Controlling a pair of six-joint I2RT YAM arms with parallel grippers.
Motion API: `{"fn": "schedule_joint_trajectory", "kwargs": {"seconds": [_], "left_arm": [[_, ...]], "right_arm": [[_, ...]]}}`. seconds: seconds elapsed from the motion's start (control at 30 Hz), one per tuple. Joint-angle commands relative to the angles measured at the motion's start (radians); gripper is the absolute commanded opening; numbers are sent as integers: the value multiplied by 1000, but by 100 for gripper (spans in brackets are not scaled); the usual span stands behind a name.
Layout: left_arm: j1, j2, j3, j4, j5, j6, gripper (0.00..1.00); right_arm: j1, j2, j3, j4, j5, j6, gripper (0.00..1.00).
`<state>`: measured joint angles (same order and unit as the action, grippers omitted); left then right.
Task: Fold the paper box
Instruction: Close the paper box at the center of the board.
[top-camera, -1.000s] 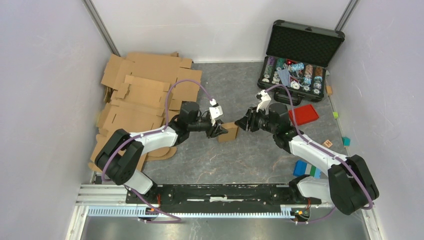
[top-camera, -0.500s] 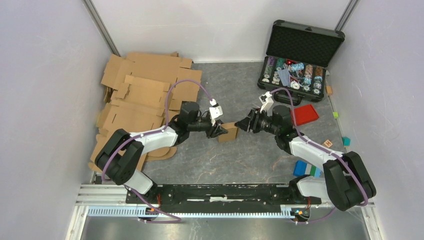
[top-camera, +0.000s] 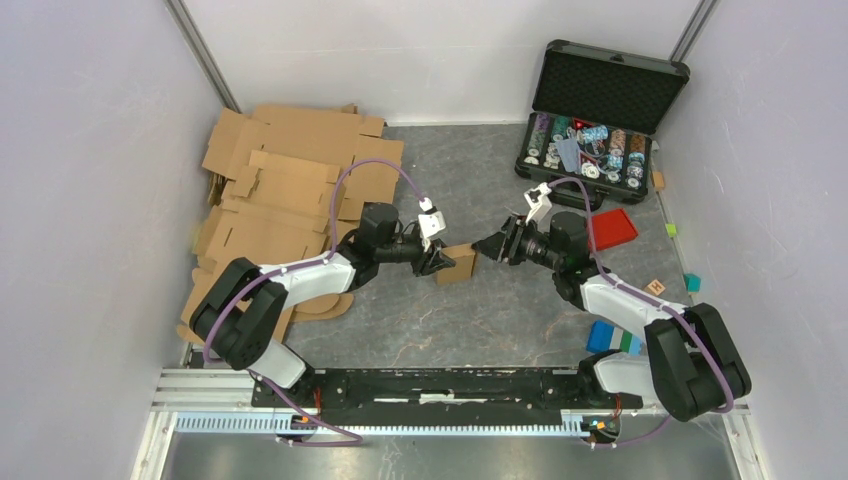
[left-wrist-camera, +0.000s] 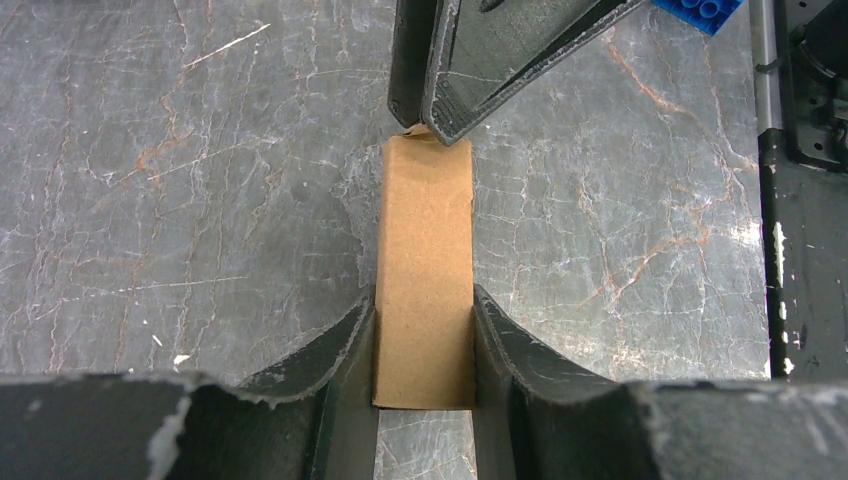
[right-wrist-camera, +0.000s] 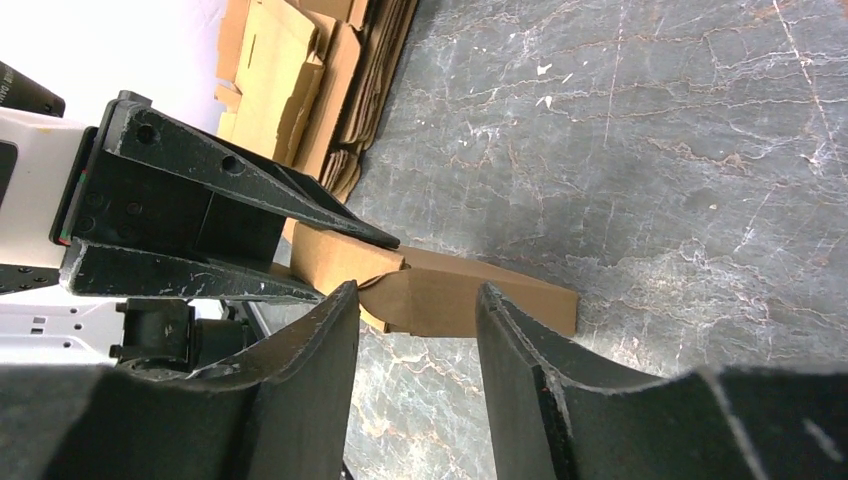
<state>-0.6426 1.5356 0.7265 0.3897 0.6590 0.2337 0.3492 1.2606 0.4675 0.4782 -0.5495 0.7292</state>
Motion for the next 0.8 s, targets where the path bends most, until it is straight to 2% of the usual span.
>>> {"fn": "schedule_joint_trajectory", "kwargs": {"seconds": [0.0, 0.53, 0.77], "left_arm": [[1, 33, 1, -109, -21, 28, 30], [1, 35, 2, -115, -21, 30, 30], [1, 36, 5, -118, -22, 31, 30]], "right_arm": [[-8, 12, -7, 16, 0, -16, 50], [-17, 13, -2, -50, 43, -69, 52], [-40, 21, -28, 10, -5, -21, 51]]}}
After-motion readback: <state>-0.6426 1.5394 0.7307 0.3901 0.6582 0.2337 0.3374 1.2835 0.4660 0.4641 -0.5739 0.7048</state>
